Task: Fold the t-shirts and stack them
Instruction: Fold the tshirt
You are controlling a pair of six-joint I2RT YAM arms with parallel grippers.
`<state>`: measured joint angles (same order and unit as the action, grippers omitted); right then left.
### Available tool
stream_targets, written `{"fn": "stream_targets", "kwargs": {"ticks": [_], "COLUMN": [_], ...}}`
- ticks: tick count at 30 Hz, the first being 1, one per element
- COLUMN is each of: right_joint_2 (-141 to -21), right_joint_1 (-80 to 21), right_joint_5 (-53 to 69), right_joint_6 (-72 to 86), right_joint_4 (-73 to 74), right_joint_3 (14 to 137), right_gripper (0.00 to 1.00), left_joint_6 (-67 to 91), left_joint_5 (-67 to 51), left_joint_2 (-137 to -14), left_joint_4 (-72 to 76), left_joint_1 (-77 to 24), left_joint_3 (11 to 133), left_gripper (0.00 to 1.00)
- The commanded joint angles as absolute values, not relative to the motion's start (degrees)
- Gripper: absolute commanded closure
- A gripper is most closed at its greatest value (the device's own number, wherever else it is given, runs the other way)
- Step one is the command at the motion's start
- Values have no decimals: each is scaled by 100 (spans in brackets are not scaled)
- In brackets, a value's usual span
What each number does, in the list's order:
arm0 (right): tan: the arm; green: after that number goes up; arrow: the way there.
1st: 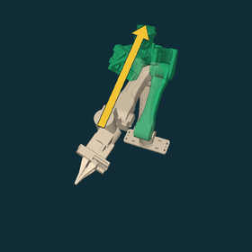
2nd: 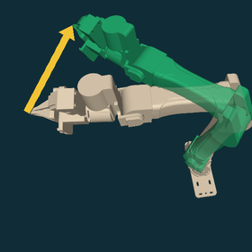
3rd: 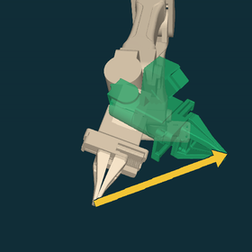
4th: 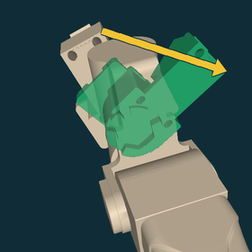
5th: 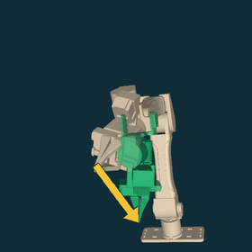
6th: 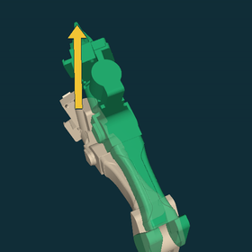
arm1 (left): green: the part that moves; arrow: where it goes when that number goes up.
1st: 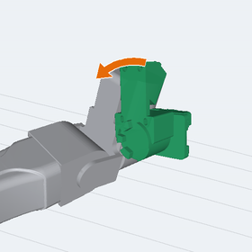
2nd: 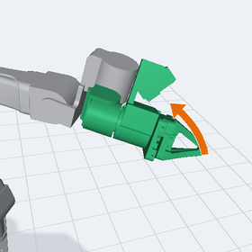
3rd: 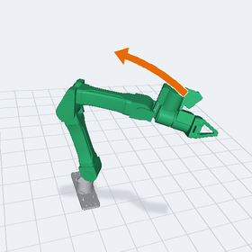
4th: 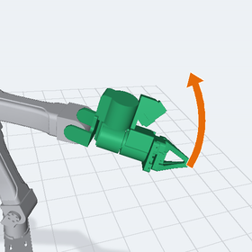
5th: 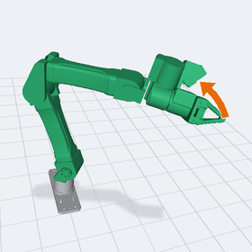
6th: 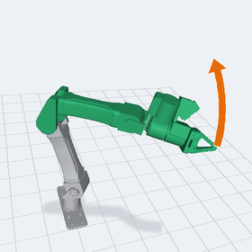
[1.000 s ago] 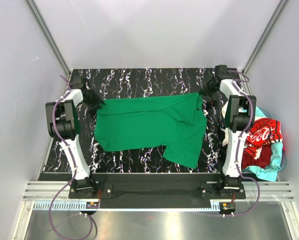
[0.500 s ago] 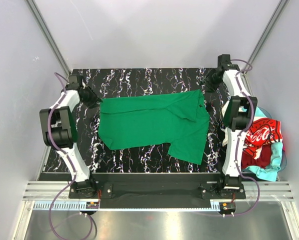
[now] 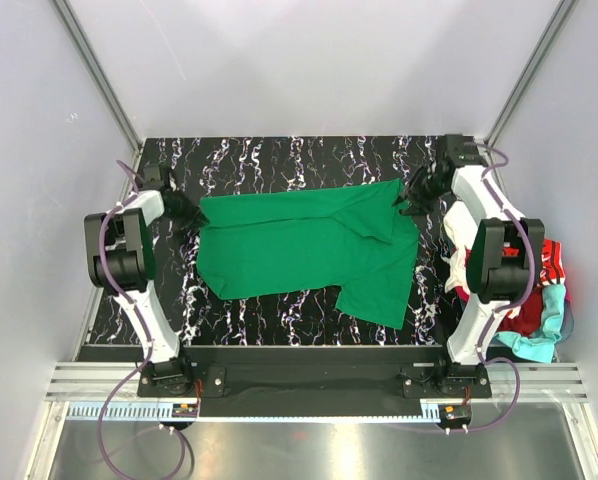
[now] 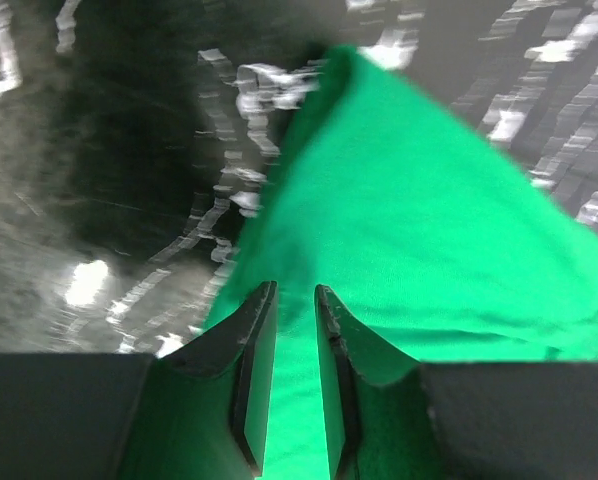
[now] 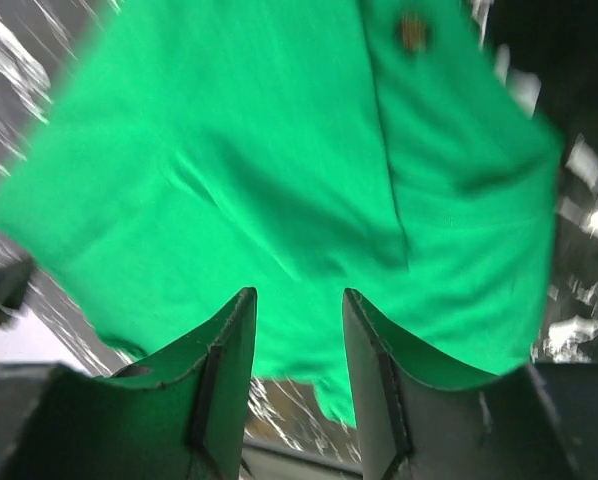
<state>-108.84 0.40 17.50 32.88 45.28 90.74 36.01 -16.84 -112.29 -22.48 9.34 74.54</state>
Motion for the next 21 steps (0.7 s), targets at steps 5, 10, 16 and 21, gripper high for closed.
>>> {"fn": "stream_targets", "kwargs": {"ticks": [5,10,16,21], "right_joint_2": [-10230,-10292,-9941,-10019], "right_joint_1": [-465,-1010,-1116,-1309], "right_joint_5": [2319,2347,2057,1697], "right_joint_6": [2883,3207,4481,4869], "right_joint_4": [4202,3570,1294,177], "right_joint_3": [7981,7665,6136,5652], "right_gripper": [51,43,32,32], "left_joint_6": [3111,3172,3683,3595], "left_joint_5": [-792,-588,-1107,-1204], "left_joint_2": [-10733,-9661,-8414,-7797], "left_joint_4": [-2864,-3094,-2777,-2804], "left_joint_1": [976,554,-139,-545], "left_joint_3": [7506,7226,6083,5494], "left_gripper": [62,53,53,53]}}
